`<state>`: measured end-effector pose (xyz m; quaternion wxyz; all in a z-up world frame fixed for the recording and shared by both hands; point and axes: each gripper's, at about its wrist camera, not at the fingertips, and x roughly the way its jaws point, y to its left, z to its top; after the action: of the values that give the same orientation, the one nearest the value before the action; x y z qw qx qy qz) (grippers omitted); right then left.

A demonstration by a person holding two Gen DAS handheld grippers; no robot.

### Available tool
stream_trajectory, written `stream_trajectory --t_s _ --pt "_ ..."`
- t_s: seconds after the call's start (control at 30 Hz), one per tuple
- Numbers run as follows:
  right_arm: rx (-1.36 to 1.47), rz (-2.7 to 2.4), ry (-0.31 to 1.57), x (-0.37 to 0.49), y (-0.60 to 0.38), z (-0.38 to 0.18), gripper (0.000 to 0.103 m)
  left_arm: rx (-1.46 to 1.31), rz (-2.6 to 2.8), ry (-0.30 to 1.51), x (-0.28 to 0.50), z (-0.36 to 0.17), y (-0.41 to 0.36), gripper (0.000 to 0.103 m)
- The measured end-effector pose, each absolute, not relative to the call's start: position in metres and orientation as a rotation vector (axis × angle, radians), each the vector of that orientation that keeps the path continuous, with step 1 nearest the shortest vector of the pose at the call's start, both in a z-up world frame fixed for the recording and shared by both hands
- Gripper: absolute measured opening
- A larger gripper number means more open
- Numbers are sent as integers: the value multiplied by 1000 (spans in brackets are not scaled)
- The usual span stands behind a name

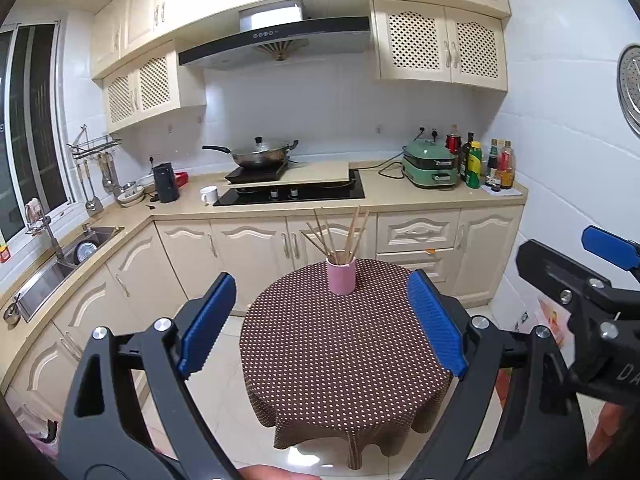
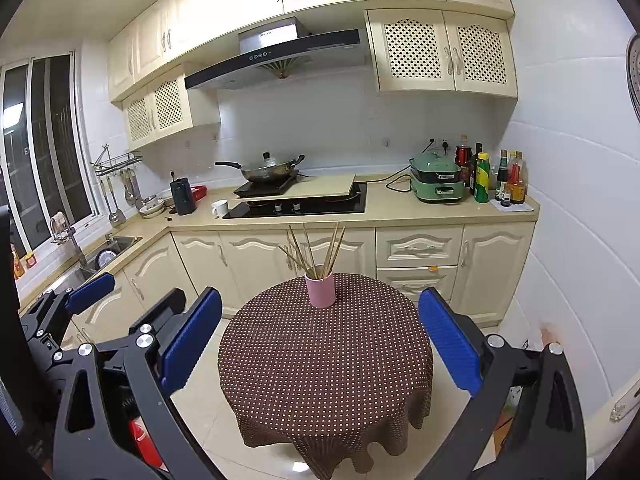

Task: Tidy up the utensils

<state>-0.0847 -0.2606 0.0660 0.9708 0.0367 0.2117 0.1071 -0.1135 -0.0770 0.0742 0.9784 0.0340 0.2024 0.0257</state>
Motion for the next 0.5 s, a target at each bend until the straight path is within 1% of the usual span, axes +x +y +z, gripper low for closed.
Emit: stream_trajectory --t_s 0.5 --pt "82 212 444 -81 -267 63 95 41 69 398 -109 78 -68 86"
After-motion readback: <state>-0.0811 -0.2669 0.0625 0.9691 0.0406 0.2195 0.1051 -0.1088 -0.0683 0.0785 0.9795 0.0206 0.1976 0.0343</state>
